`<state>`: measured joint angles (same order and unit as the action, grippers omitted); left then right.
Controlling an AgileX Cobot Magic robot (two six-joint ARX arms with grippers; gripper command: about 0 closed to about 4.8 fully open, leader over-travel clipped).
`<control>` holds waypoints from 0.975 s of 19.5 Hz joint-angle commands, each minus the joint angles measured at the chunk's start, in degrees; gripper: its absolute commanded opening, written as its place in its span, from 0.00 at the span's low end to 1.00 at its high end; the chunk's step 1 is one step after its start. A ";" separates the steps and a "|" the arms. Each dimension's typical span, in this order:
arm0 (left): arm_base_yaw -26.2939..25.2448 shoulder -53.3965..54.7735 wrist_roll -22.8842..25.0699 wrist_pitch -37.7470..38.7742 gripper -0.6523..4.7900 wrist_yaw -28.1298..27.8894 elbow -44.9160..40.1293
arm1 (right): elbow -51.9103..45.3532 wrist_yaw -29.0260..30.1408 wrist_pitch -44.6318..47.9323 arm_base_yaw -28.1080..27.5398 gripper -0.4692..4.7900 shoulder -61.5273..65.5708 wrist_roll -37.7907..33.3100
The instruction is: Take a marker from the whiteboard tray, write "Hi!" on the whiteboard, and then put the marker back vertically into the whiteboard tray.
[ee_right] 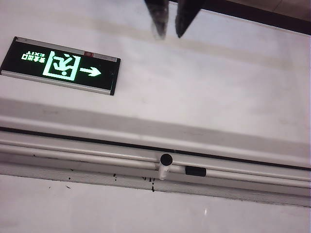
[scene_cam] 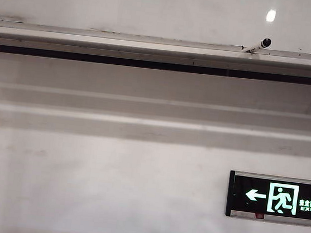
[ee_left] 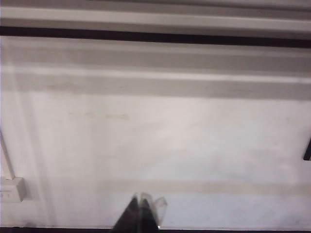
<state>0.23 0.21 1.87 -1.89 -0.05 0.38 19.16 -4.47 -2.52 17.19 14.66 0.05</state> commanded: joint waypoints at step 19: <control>-0.09 -0.04 0.24 -0.13 0.11 0.09 0.02 | -16.39 0.59 3.50 -14.47 0.15 -14.56 -0.09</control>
<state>0.21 0.23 1.87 -1.76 -0.10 0.36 3.57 -4.29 -0.97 2.66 0.19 0.03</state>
